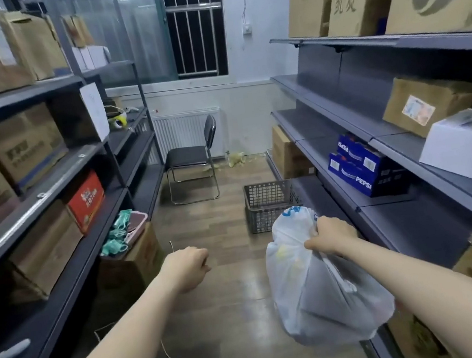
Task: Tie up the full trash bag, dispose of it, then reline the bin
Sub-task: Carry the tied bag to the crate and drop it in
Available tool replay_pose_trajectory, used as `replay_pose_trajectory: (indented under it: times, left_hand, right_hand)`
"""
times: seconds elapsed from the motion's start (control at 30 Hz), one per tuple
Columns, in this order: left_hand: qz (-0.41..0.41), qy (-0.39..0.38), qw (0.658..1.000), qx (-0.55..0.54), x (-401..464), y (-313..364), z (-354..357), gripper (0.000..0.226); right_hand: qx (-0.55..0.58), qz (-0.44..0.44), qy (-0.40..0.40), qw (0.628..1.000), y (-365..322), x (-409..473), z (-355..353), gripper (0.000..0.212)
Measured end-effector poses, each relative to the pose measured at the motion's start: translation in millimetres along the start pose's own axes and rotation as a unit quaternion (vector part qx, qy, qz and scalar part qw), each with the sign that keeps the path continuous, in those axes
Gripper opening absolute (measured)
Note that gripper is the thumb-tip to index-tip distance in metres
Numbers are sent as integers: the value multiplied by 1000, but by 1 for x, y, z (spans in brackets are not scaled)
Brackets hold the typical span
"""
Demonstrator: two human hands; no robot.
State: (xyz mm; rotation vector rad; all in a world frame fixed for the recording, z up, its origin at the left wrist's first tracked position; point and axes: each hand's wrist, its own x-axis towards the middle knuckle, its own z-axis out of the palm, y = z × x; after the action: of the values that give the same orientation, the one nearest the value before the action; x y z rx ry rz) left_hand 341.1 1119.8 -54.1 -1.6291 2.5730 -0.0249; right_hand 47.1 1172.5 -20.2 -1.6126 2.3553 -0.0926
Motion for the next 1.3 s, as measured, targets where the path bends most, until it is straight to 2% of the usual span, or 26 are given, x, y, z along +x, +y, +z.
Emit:
replay_pose_trajectory:
  times: [0.2, 0.37, 0.57, 0.9, 1.03, 1.13, 1.3]
  left_hand:
    - [6, 9, 1000, -8, 114, -72, 1, 25]
    - [14, 11, 1000, 11, 204, -123, -12, 22]
    - [61, 8, 998, 22, 320, -127, -18, 22]
    - [83, 19, 996, 33, 514, -140, -38, 18]
    - [85, 8, 996, 38, 568, -153, -37, 24]
    - [85, -11, 996, 39, 618, -170, -32, 26]
    - [92, -14, 995, 34, 709, -217, -32, 24]
  right_hand:
    - [-31, 12, 17, 999, -47, 124, -8, 43]
    - [-21, 34, 31, 999, -77, 208, -28, 44]
    - [0, 50, 21, 999, -97, 303, -40, 29]
    - [3, 44, 6, 999, -111, 486, -66, 35]
    - [-22, 46, 15, 999, -120, 544, -79, 33]
    - [-33, 52, 14, 998, -130, 596, -81, 22]
    - [-39, 74, 23, 996, -151, 681, -87, 19]
